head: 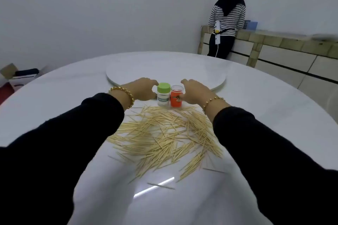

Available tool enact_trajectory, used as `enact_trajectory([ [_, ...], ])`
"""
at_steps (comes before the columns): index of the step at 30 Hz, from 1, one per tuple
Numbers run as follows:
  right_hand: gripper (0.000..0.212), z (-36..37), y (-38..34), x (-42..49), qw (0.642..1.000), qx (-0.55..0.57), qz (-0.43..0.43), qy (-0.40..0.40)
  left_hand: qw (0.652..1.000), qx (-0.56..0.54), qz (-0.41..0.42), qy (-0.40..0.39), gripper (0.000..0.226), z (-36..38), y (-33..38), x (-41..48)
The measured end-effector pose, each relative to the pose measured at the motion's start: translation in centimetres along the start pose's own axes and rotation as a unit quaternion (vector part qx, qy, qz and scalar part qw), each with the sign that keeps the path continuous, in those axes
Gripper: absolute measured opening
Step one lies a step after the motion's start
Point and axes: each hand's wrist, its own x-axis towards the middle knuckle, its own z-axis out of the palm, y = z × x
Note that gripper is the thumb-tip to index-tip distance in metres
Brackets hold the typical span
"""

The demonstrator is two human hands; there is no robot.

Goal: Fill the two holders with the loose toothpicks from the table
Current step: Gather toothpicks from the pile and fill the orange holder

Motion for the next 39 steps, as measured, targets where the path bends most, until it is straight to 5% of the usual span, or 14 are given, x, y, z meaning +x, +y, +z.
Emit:
enact_trajectory([
  [7, 0.053, 3.6, -0.7, 1.0, 0.995, 0.094, 0.013, 0.035, 1.000, -0.003, -0.005, -0.022, 0.050, 1.5, -0.5, 0.6],
  [15, 0.046, 3.4, -0.3, -1.9, 0.956, 0.270, 0.010, 0.111, 0.997, -0.056, -0.016, 0.046, 0.055, 2.8, -0.1, -1.2],
  [24, 0.042, 3.1, -1.0, -12.1, 0.924, 0.345, -0.052, 0.157, 0.942, -0.318, 0.058, 0.090, 0.107, 6.6, 5.0, -8.5],
  [33, 0.051, 2.5, -2.7, -15.7, 0.913, 0.359, -0.120, 0.151, 0.870, -0.452, 0.069, 0.185, 0.050, 8.4, 6.7, -11.6],
  [39, 0.055, 2.4, -2.1, -15.4, 0.921, 0.338, -0.080, 0.176, 0.881, -0.433, 0.068, 0.179, 0.052, 9.0, 5.7, -11.5],
])
